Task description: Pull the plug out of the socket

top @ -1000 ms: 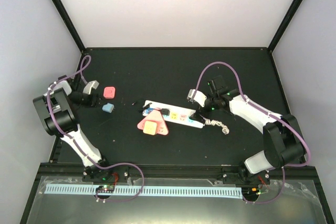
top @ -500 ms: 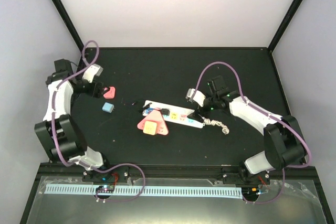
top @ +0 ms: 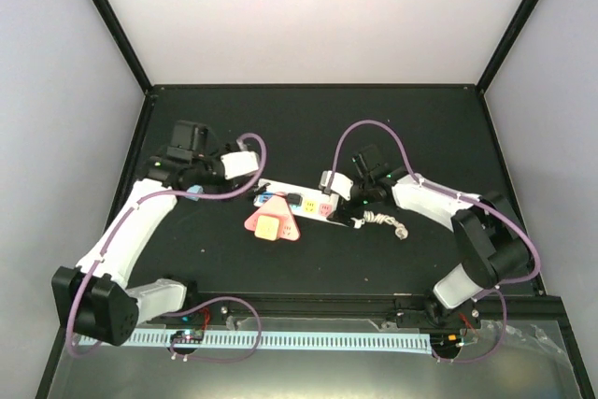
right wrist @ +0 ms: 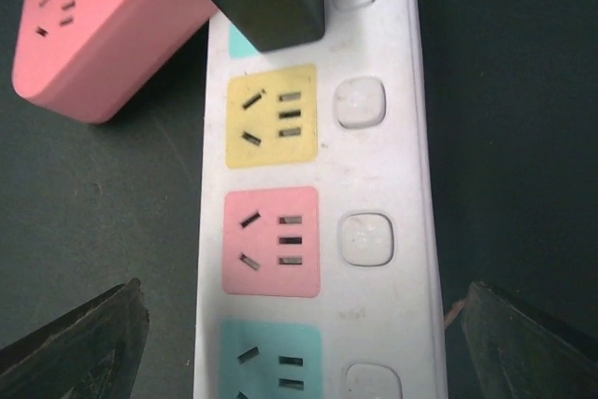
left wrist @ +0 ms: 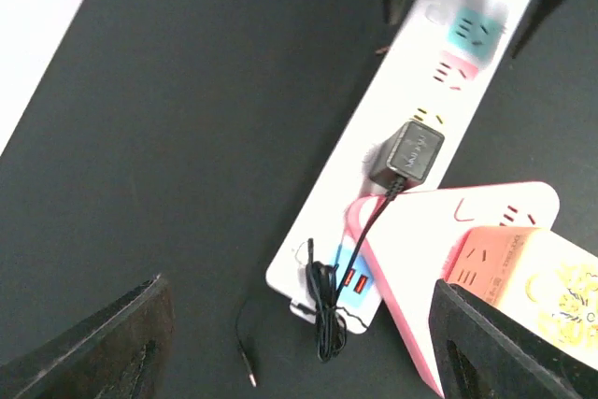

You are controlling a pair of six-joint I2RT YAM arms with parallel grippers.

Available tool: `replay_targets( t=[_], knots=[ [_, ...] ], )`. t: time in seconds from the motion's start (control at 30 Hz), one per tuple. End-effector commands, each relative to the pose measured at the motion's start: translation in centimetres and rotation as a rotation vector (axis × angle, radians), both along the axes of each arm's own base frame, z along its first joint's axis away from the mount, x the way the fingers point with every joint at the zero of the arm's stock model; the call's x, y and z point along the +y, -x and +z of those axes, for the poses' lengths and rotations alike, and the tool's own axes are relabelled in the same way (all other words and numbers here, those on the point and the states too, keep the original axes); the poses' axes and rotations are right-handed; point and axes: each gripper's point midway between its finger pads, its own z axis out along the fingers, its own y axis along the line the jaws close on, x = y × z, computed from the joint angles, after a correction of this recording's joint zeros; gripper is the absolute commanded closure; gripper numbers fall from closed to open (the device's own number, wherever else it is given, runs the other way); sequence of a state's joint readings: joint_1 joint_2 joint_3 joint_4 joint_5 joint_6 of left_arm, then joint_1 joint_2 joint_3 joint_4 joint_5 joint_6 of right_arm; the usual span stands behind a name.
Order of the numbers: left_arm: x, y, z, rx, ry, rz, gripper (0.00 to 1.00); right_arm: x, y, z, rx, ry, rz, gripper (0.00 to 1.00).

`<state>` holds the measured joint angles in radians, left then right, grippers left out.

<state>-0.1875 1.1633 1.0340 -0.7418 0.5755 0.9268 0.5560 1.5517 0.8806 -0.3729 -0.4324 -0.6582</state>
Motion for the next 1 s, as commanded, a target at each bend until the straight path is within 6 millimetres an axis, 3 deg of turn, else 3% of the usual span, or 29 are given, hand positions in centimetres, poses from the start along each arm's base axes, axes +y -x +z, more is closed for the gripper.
replay_targets(
  t=[0.0,0.23,0.43,0.63,0.87,0.97],
  knots=[
    [-2.3,-0.2,-1.5,-0.112,-0.154,-0.131,0.24,0.5,-1.0,0.2,0.001,0.012,-0.019,0.06],
    [-6.2,0.8,-5.5,-0.135,-0.317,-0.291,0.28,0.9,-0.8,-0.2,0.086,0.024,-0.025,0.07],
    [-9.1,1.2,-7.6,-0.134,-0.387,-0.360,0.33,1.1,-1.3,-0.1,0.088,0.030,-0.035,0.07],
    [-10.3,1.4,-9.8,-0.118,-0.480,-0.373,0.40,2.0,-1.7,0.4,0.157,0.019,-0.058,0.11],
    [-11.3,0.7,-9.9,-0.132,-0.506,-0.347,0.42,2.5,-1.8,-0.7,0.231,0.033,-0.080,0.30],
    [-11.4,0.5,-9.6,-0.142,-0.502,-0.343,0.42,2.2,-2.2,-1.2,0.227,0.053,-0.100,0.43]
  ],
)
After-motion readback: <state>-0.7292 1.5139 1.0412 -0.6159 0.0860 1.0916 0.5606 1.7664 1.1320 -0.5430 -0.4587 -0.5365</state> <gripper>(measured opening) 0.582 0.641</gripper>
